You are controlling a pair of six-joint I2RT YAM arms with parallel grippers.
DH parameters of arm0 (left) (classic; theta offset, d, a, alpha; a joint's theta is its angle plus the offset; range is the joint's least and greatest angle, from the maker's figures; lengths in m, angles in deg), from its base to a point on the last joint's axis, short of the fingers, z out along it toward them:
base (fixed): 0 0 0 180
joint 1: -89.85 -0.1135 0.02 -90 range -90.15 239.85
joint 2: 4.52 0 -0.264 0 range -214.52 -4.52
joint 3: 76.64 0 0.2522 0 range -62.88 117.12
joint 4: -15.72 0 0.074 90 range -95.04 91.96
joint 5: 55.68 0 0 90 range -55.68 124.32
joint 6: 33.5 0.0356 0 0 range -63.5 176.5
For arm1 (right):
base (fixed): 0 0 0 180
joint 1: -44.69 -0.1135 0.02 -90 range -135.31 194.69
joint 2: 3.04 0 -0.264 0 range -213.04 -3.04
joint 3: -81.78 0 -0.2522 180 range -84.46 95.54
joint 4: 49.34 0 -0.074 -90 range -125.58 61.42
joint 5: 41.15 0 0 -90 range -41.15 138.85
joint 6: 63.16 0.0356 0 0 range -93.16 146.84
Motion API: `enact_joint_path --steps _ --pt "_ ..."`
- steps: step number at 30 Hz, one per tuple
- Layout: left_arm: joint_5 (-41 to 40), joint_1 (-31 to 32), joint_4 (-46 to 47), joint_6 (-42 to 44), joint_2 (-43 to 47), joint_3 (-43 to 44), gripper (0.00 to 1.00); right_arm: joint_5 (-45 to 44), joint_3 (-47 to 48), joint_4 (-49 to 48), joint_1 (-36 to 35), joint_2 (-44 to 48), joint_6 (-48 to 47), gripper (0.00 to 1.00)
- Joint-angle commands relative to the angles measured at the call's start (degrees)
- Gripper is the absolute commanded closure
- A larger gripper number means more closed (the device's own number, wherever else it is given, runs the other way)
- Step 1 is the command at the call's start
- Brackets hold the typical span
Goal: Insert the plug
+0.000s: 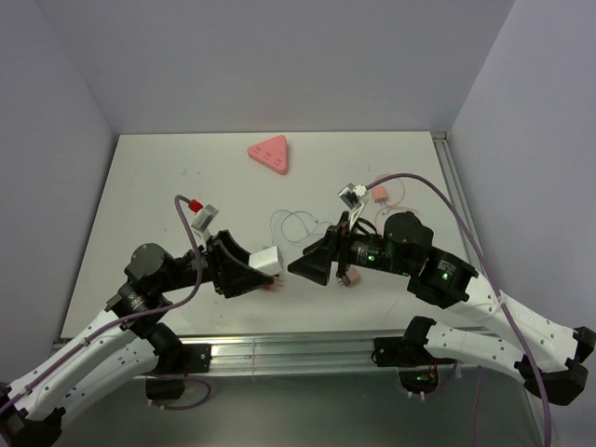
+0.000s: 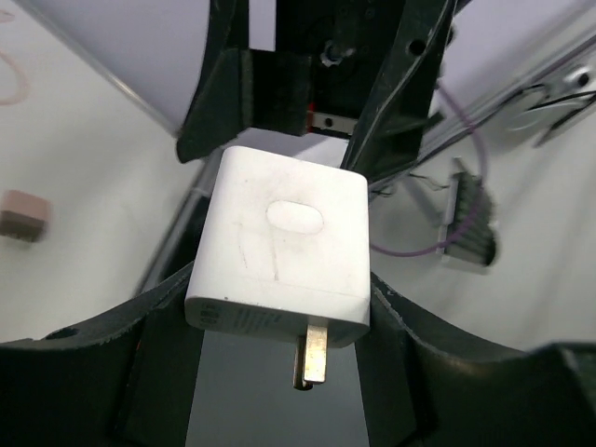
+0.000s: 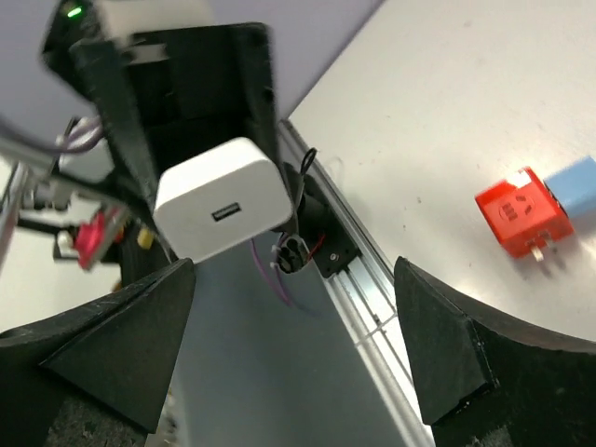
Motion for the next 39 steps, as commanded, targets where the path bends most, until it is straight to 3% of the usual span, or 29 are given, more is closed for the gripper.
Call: enact_joint_path --steps 1,4,17,23,28,31,33,35,36,37,38,39 --pt "6.01 -0.59 17.69 -17.61 -0.23 -3.42 1.0 7.95 -1.52 -12.33 -0.86 0.71 -9.81 0.06" --pt "5.49 -0.77 22.63 -21.6 0.29 -5.36 1.0 8.66 -0.82 -16.21 -2.53 -0.09 -9.82 0.06" --pt "4.17 -0.77 24.22 -22.84 1.0 -5.54 1.0 11.13 -0.91 -26.07 -3.86 -4.48 -5.42 0.08" --pt "4.26 -0.77 24.92 -22.41 0.65 -5.72 1.0 11.21 0.94 -27.48 -4.03 -7.2 -2.61 0.2" --pt "4.52 -0.77 25.01 -21.79 -0.23 -5.37 1.0 11.65 1.64 -28.0 -4.21 -8.96 -0.59 0.23" --pt "4.35 -0.77 24.92 -21.44 -0.32 -5.36 1.0 11.92 2.17 -27.91 -4.47 -9.75 0.02 0.31" --pt "4.61 -0.77 24.84 -21.27 -0.41 -5.36 1.0 10.86 2.43 -27.57 -4.65 -9.76 0.2 0.61" --pt "4.52 -0.77 23.35 -20.65 -0.24 -5.19 1.0 9.81 4.18 -25.21 -4.56 -10.37 -0.06 1.0" --pt "3.22 -0.77 21.08 -18.47 0.38 -3.88 0.93 8.5 5.06 -21.88 -4.56 -10.63 -0.5 1.0" --pt "1.46 -0.77 16.62 -16.36 0.99 -2.65 0.79 7.35 6.46 -20.2 -4.56 -10.63 -1.81 1.0" --pt "-0.64 -0.77 6.92 -14.17 1.69 -1.42 0.42 5.43 6.91 -18.35 -4.56 -10.37 -2.51 1.0" --pt "-5.97 -0.77 1.08 -10.23 3.44 1.29 0.13 -0.07 7.35 -14.16 -4.56 -9.94 -3.13 1.0"
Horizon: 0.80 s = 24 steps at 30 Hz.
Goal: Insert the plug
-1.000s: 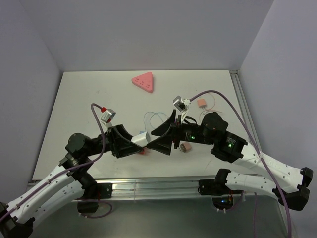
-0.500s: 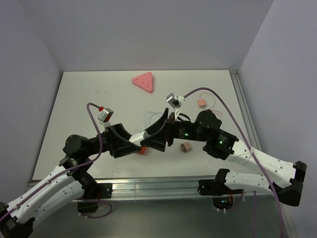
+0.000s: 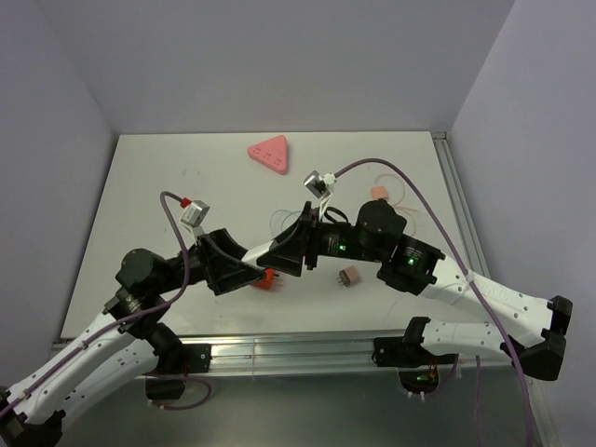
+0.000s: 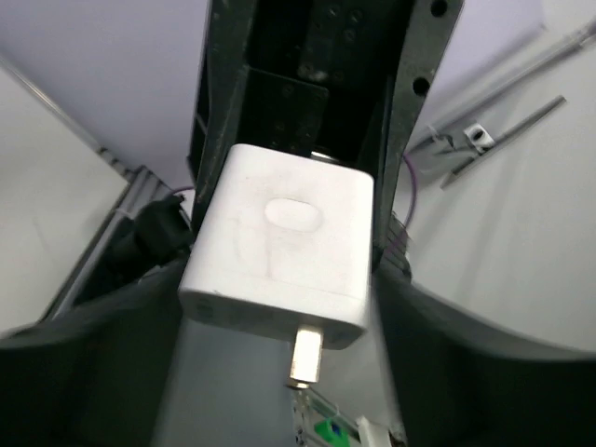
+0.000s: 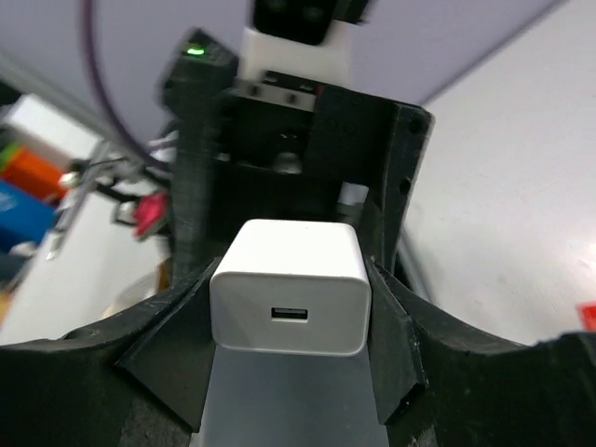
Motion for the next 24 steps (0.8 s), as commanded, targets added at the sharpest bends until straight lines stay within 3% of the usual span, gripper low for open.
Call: enact_joint_path --steps 1,2,4,5,6,7,9,11,16,24 --pt "-10.51 -0.01 -18.74 10.63 3.54 6.99 0.01 -12.22 5.51 8.89 -0.36 1.34 -3.35 1.0" --pt "-13.76 -0.01 -29.93 12.39 4.42 8.66 0.01 -14.95 6.31 11.35 -0.36 1.53 -4.23 1.0" --pt "-26.32 -0.01 -39.4 15.3 6.79 13.32 0.01 -20.4 9.2 18.56 0.34 1.0 -6.34 1.0" --pt "-31.67 -0.01 -48.84 15.4 7.58 14.81 0.0 -21.73 10.43 21.02 0.6 0.56 -7.22 1.0" --pt "-35.73 -0.01 -52.68 14.01 9.07 17.26 0.01 -23.13 11.75 26.35 1.3 -0.4 -8.19 1.0" --pt "-45.51 -0.01 -56.8 12.86 9.87 18.16 0.01 -25.06 14.46 28.93 1.57 -2.67 -10.37 1.0" --pt "-53.75 0.08 -66.88 6.74 11.54 20.18 0.01 -24.73 16.94 34.89 1.83 -5.58 -13.63 1.0" --pt "-60.69 0.0 -70.1 4.16 14.35 20.71 0.0 -21.77 19.06 37.03 1.75 -10.06 -18.55 1.0" --pt "-61.69 -0.01 -69.24 5.99 19.8 20.28 0.0 -20.42 17.74 35.28 0.25 -17.08 -24.36 1.0" --pt "-60.82 -0.01 -69.59 7.75 20.51 20.72 0.03 -25.07 20.54 39.23 -5.45 -28.16 -34.29 1.0"
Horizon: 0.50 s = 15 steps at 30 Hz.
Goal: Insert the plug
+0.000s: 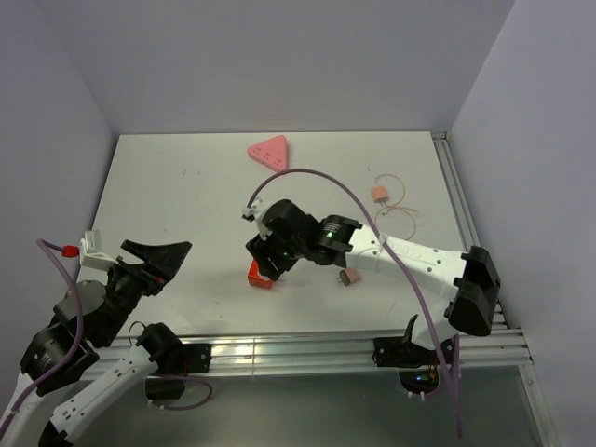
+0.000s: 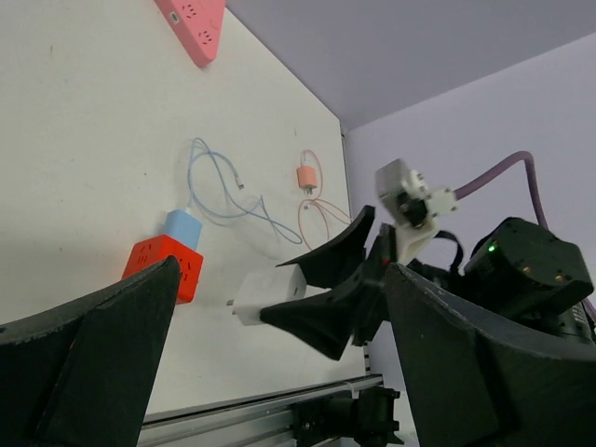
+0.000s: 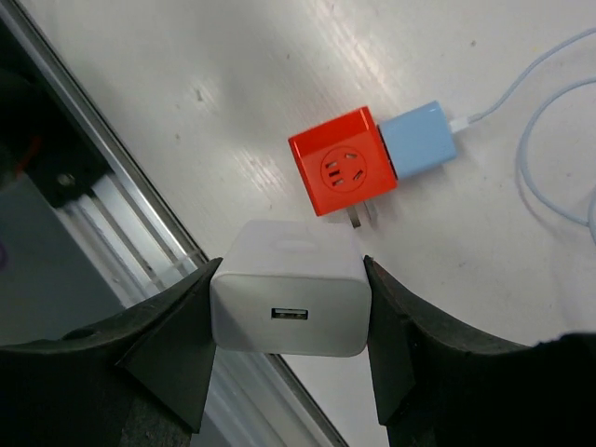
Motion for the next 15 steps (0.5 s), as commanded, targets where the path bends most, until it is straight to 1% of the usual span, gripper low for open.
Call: enact_joint_path --steps 1,5,7,8,9,12,15 --pt "-1.13 -0.09 -0.76 1.08 -0.08 0.92 0.03 -4.37 3.79 1.79 -3.86 -2.38 -7.63 1.0" --pt "1.33 -0.09 1.61 0.91 -0.16 -1.02 0.04 -7.55 5.2 2.24 -6.24 -6.25 -10.27 1.0" --pt "2.39 -0.09 2.4 0.82 -0.52 -1.55 0.04 -8.86 4.76 0.92 -6.94 -8.19 -11.15 1.0" --pt "2.48 -0.09 2.49 0.82 -0.69 -1.55 0.04 -10.26 4.33 0.13 -7.03 -8.63 -11.16 1.0" --pt "2.57 -0.09 2.23 0.82 -1.04 -1.46 0.04 -10.45 3.45 -1.61 -7.03 -8.98 -12.72 1.0" --pt "2.39 -0.09 1.62 1.43 -1.57 -0.76 0.04 -10.8 2.56 -3.82 -7.04 -9.51 -13.26 1.0" --pt "1.86 -0.09 1.26 1.7 -1.4 -0.23 0.04 -12.04 3.52 -4.0 -7.12 -10.91 -13.88 1.0"
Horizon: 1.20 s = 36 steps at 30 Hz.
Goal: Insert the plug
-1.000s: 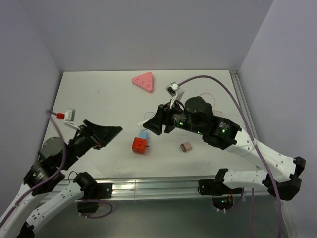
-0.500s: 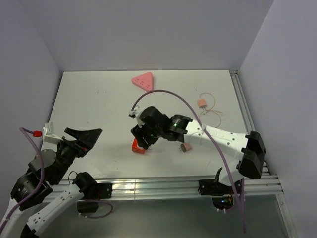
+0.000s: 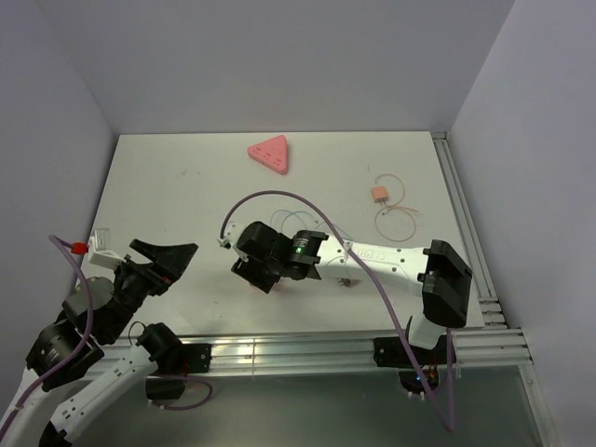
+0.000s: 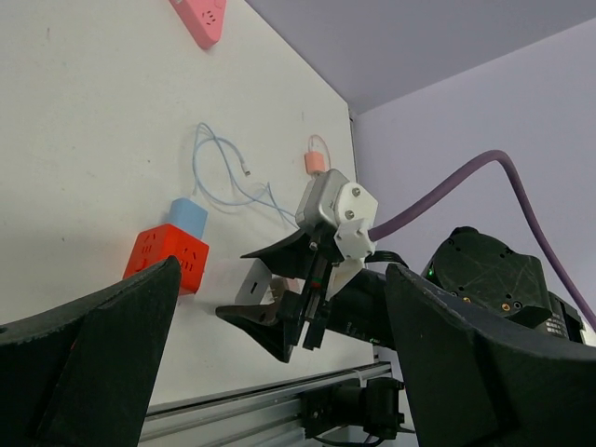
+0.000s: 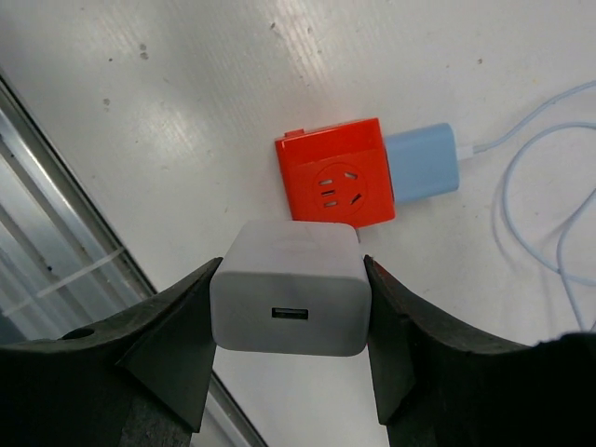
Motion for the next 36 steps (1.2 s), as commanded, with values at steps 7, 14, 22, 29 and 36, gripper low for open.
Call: enact_joint_path --steps 7,14,22,29,36 --pt "0.64 -0.01 1.59 1.26 0.07 0.68 0.04 -4.06 5.03 -3.21 0.4 -4.64 -4.58 1.0" --pt "-0.06 -0.09 0.71 1.61 0.6 1.04 0.04 -3.8 5.12 -4.8 1.45 -5.88 -5.37 1.0" --pt "-0.06 -0.09 0.89 1.88 0.69 1.04 0.04 -2.13 6.79 -3.39 2.07 -2.36 -5.19 1.0" --pt "0.73 -0.09 0.98 1.44 0.6 0.51 0.04 -0.64 6.36 -3.38 4.87 -3.15 -6.34 1.0" --pt "0.38 -0.09 0.89 1.7 0.86 0.86 0.04 1.56 5.21 -5.14 6.81 -3.86 -7.22 1.0"
